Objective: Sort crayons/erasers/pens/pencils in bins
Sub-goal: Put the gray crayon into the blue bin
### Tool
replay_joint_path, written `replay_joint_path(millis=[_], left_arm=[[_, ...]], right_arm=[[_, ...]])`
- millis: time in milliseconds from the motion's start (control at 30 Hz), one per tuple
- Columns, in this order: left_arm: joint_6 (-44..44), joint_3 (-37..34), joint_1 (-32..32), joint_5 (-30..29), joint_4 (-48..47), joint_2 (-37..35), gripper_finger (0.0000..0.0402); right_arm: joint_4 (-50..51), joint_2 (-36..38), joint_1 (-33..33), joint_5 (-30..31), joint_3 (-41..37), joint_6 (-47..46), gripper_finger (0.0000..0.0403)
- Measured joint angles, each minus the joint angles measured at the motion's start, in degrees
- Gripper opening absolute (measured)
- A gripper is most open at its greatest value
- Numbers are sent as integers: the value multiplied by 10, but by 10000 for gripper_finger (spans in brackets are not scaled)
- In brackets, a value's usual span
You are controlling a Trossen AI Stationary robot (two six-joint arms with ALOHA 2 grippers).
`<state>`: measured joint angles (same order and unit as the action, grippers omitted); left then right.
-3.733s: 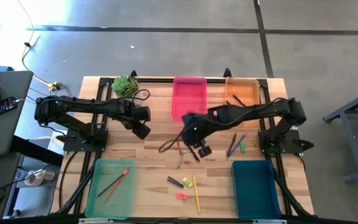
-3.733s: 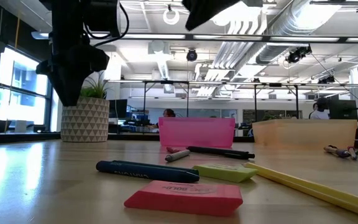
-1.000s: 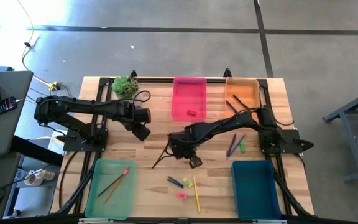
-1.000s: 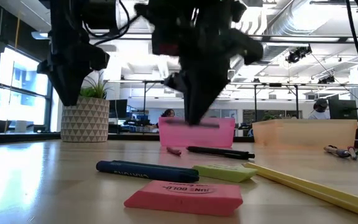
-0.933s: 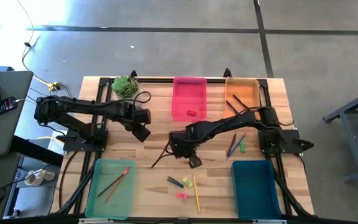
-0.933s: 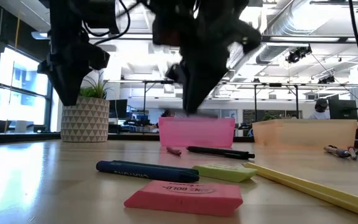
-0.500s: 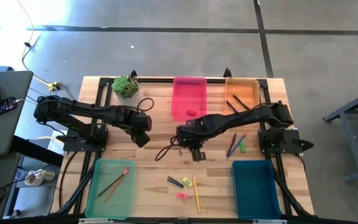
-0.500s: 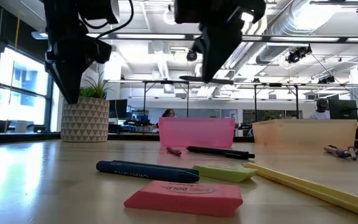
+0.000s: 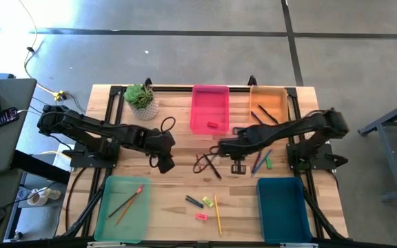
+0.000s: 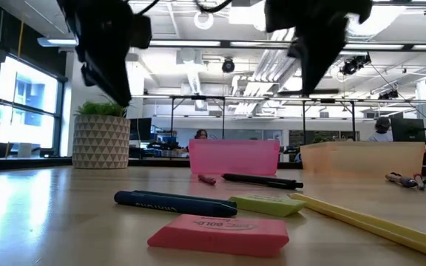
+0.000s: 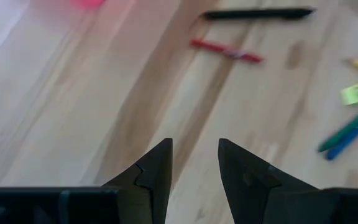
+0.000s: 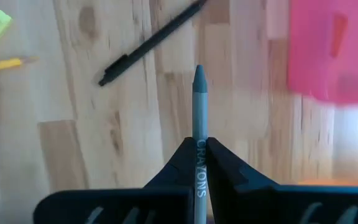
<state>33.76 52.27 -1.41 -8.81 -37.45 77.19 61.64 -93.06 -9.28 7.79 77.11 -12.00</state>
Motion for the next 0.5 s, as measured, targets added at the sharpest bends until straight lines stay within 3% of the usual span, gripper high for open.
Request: replay_joint_path(millis=[267, 500], left_arm=[[-56, 0, -25, 2, 125, 0, 117], [-90, 9, -43, 21, 191, 0, 117]], right_arm=[[-29, 147, -45, 42, -99, -151, 0], [7, 211, -106, 46, -129, -270, 0]])
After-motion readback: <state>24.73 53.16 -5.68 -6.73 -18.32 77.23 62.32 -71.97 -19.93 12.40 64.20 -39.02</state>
